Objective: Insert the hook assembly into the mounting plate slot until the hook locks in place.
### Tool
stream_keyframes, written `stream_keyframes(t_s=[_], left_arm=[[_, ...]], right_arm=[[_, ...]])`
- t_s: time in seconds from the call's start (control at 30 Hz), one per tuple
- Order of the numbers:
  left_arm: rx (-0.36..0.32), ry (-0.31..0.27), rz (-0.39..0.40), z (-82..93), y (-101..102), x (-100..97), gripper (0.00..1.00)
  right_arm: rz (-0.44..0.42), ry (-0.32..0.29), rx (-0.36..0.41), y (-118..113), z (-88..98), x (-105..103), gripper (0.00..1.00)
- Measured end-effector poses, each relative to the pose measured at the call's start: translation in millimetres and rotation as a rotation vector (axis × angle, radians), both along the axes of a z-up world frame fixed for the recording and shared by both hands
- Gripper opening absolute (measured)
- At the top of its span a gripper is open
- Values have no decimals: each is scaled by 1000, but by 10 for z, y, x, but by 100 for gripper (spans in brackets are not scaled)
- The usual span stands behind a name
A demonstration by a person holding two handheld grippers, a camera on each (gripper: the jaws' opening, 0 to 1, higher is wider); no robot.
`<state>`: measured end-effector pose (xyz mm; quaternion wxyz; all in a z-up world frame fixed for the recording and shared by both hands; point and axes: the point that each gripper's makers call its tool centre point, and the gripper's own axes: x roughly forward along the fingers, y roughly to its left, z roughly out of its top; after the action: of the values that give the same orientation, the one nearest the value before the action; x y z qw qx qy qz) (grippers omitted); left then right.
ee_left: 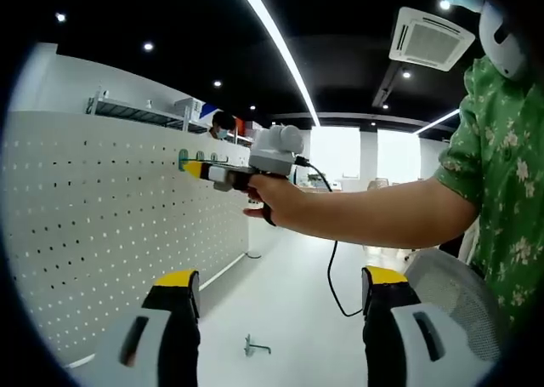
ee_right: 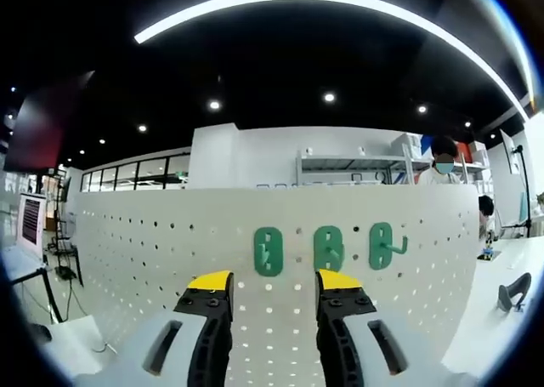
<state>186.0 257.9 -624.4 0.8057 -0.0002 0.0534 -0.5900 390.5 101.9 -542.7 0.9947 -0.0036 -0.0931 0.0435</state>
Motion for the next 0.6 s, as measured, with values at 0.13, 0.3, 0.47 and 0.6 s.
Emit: stream_keyframes(t_s=[0.13,0.3,0.47,0.6], left_arm=[[-1,0,3,12,1,-8,81],[0,-1,8,26,6,-17,81],[3,-4,14,53,12,-46,82],[7,-6,22,73,23,-66,84]], right_arm=[[9,2,-3,0,-25,-59,47],[19,9,8,-17,-51,-131,56],[46,10,11,-13,-75,-223,66],[88,16,3,10,-86,-325,73]])
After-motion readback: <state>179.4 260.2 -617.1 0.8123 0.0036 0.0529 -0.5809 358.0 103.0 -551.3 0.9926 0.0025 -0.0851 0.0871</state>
